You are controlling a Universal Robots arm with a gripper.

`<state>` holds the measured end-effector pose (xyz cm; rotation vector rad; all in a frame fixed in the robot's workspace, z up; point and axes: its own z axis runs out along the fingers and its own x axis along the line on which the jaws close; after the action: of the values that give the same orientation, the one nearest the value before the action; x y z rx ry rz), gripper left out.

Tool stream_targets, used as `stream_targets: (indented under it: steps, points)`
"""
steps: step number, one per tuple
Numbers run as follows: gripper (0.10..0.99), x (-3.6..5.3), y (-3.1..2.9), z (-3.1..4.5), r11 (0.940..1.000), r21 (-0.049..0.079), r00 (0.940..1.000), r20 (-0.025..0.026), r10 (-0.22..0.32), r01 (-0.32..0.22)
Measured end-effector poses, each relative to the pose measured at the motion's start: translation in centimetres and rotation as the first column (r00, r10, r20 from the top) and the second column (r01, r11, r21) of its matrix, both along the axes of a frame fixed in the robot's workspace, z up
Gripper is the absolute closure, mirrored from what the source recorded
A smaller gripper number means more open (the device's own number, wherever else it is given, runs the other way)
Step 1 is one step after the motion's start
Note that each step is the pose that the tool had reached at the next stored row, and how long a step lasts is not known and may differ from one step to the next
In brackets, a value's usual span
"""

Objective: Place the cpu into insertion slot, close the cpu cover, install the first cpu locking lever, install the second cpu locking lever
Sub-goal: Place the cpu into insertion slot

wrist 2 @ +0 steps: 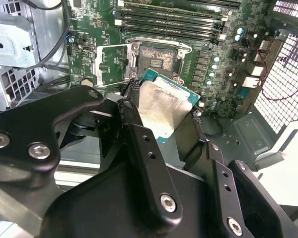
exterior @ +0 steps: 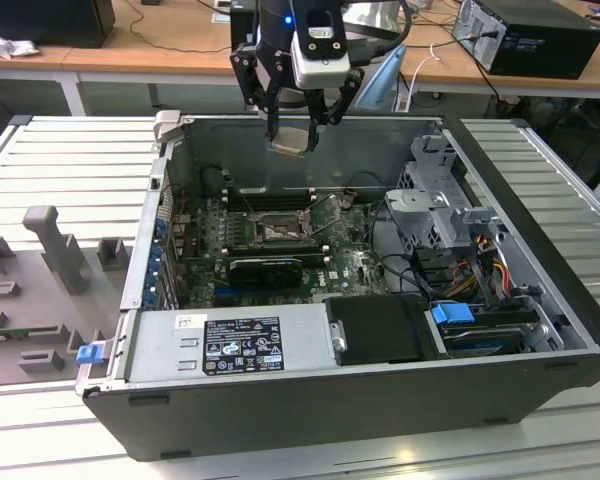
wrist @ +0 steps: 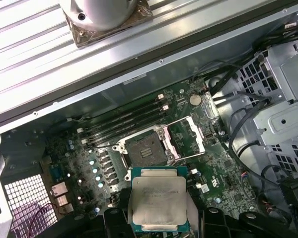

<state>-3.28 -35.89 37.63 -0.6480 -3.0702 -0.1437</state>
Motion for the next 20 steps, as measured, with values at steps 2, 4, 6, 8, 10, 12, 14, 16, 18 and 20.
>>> stream_targets:
  steps: [2,4,6,8,10,12,14,16,18,20]
  points:
    - [0.557,0.0,0.0,0.0,1.0,0.0,1.0,0.0,-0.008,0.008]
    - [0.557,0.0,0.0,0.0,0.9996,0.0,0.9996,0.0,-0.03,0.03]
    - [0.557,0.0,0.0,-0.01,0.9984,0.0,0.9984,0.0,-0.056,0.056]
    - [0.557,0.0,0.0,-0.03,0.9954,0.0,0.9954,0.0,-0.096,0.096]
    - [0.557,0.0,0.0,-0.03,0.9924,-0.001,0.9924,0.0,-0.123,0.123]
    - [0.557,0.0,0.0,-0.04,0.9894,-0.001,0.9894,0.0001,-0.145,0.145]
    - [0.557,0.0,0.0,-0.04,0.9871,-0.001,0.9871,0.0001,-0.16,0.16]
    - [0.557,0.0,0.0,-0.04,0.9833,-0.001,0.9833,0.0,-0.182,0.182]
    - [0.557,0.0,0.0,-0.04,0.9793,-0.001,0.9793,0.0001,-0.203,0.203]
    - [0.557,0.0,0.0,-0.04,0.9765,-0.001,0.9765,0.0001,-0.215,0.215]
